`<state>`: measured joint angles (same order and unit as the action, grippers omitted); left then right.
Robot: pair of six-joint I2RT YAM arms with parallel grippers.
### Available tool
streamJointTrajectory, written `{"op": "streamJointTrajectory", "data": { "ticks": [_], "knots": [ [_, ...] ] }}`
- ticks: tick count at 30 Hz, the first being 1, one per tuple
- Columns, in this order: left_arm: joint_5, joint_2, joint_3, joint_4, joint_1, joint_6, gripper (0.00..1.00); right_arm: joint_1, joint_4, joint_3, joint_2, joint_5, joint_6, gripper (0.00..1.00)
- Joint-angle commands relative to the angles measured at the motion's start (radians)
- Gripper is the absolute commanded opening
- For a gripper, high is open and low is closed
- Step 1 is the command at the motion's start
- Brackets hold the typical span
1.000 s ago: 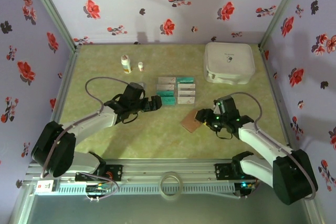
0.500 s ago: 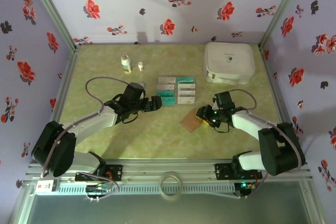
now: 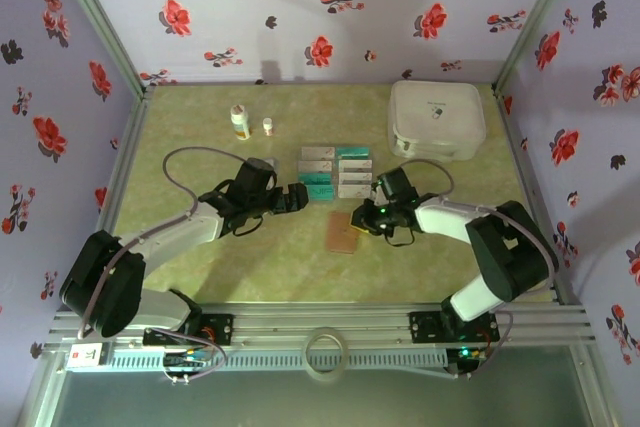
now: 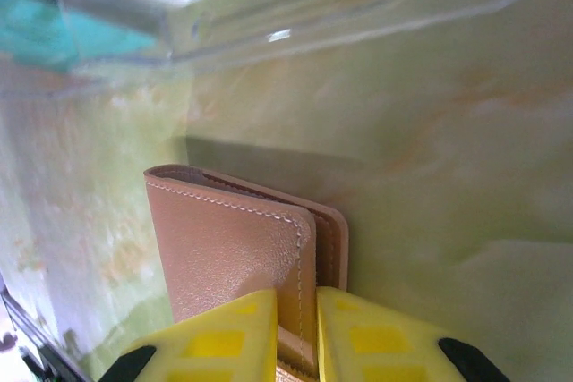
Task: Put the credit cards into the card holder
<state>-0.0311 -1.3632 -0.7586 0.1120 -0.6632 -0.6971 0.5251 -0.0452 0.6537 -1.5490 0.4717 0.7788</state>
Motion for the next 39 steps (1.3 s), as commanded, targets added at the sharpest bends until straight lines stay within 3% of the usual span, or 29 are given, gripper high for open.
{"op": "streamJointTrajectory", "data": {
  "ticks": [1,7,12,20,28,39],
  "knots": [
    [-0.024,0.009,0.025,-0.015,-0.008,0.011,1.00,0.066,0.082,0.033,-0.029,-0.005,0.070,0.18],
    [-0.073,0.019,0.062,-0.081,-0.009,-0.035,1.00,0.111,0.047,0.073,0.016,-0.042,0.084,0.38],
    [-0.142,0.001,0.084,-0.130,-0.007,-0.064,1.00,0.113,-0.051,0.015,0.149,-0.124,0.066,0.43],
    [-0.201,-0.058,0.105,-0.236,-0.014,-0.132,1.00,0.140,-0.019,-0.094,0.236,-0.161,0.116,0.41],
    [-0.207,-0.133,0.065,-0.241,-0.048,-0.152,1.00,0.212,0.049,-0.088,0.162,-0.176,0.145,0.37],
    [-0.212,-0.218,0.053,-0.298,-0.098,-0.181,0.97,0.245,0.126,-0.098,0.060,-0.192,0.168,0.23]
  ]
}}
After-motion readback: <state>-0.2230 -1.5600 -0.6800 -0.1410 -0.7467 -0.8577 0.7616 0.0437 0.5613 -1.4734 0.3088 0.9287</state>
